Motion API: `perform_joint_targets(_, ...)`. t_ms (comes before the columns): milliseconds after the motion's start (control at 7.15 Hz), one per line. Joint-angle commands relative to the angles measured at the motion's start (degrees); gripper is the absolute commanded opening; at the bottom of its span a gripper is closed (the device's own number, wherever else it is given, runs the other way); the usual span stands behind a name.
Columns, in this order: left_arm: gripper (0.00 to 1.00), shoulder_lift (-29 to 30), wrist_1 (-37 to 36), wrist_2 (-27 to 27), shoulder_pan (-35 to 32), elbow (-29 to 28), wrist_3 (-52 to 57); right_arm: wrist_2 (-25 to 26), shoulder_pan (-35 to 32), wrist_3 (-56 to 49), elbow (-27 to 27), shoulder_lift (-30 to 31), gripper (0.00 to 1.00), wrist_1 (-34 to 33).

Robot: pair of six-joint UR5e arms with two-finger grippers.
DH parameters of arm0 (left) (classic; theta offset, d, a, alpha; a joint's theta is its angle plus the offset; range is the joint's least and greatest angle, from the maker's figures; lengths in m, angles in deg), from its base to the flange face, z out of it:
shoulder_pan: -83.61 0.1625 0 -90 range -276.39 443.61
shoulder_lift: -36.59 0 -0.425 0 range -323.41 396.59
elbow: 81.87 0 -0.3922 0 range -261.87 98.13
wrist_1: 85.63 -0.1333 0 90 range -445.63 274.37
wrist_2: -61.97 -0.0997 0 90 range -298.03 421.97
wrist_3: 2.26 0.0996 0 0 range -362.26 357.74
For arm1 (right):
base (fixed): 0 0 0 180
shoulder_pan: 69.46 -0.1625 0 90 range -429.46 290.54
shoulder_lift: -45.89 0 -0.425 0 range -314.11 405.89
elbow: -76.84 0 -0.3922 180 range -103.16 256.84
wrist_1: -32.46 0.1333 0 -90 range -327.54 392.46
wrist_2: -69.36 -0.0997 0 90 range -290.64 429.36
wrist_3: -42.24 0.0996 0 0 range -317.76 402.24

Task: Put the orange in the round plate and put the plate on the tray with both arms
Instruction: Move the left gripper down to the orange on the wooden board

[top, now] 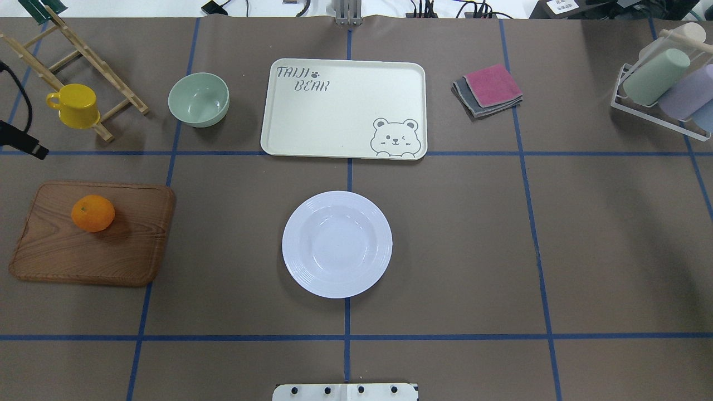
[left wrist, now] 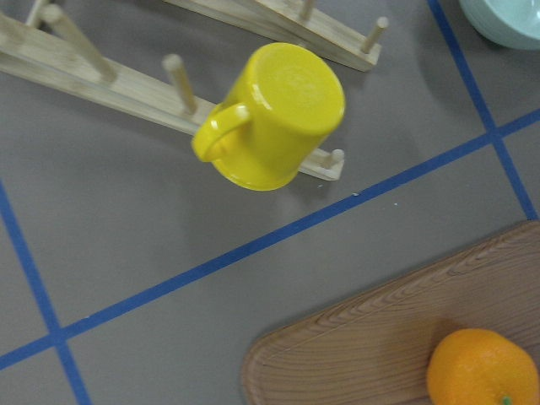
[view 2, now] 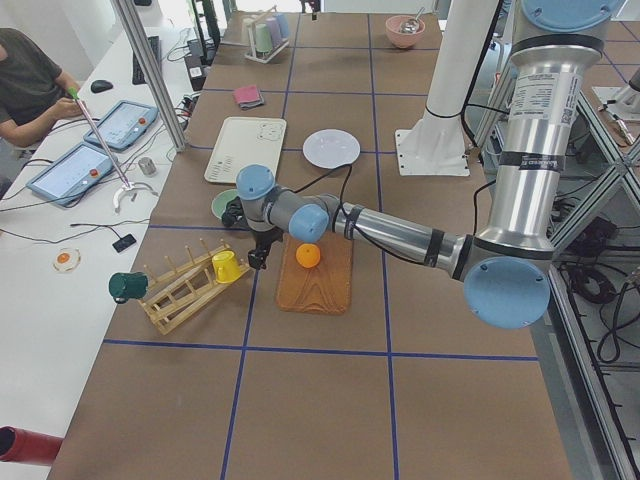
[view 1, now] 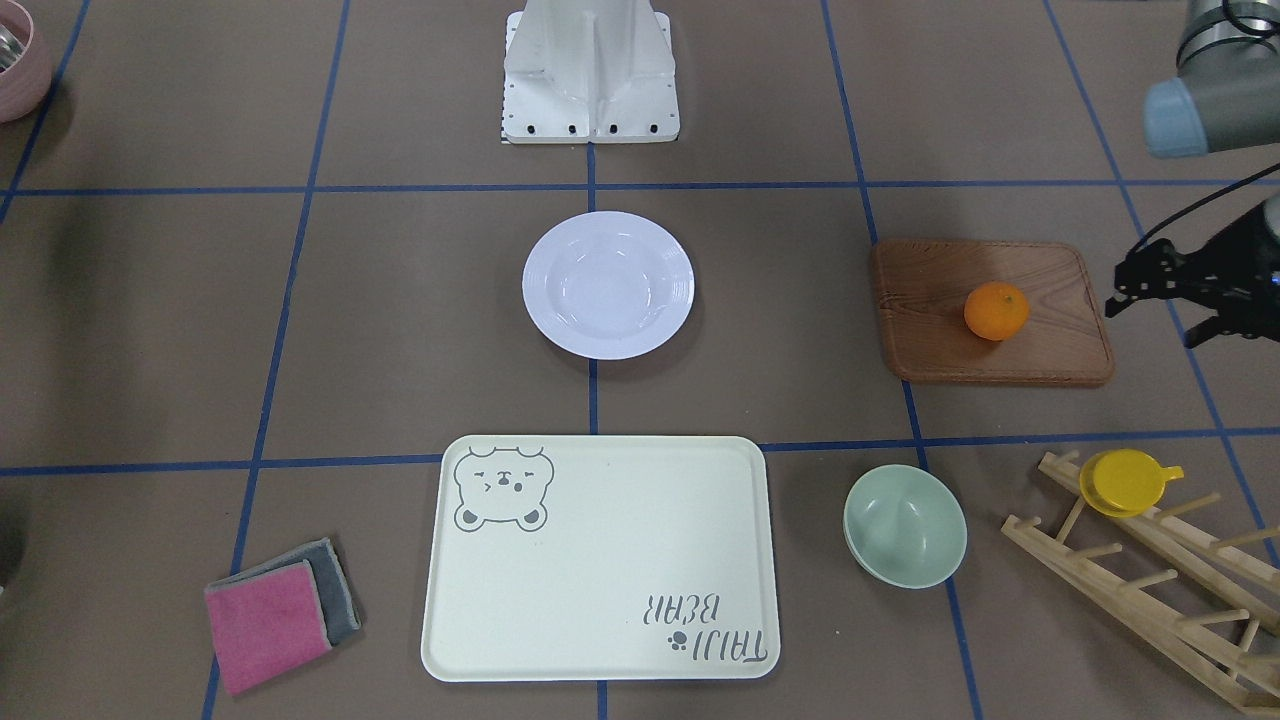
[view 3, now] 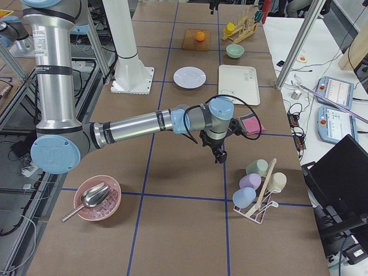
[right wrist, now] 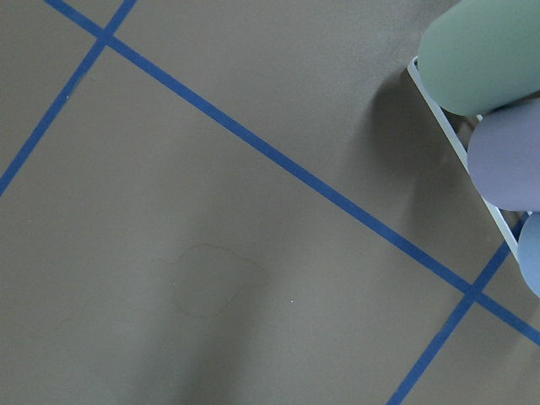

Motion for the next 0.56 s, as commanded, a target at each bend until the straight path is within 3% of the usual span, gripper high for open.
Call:
perform_joint_targets(0,1.0,-0.7,0.27,-2.48,8.67,3.83,-8.96,0.01,0.06,1.47,0.36,-0.06,1.0,0.65)
perform_joint_targets(140,1.0,-1.75,0.27,-7.89,11.84,4.54,-10.21,0.01,0.23,2.35,0.88,-0.32,1.0,0.65)
perform_joint_targets(419,1.0,-4.92,0.88,-8.29,12.04,6.12,-10.04,0.01,0.32,8.57,2.81,-2.42,1.0,0.65)
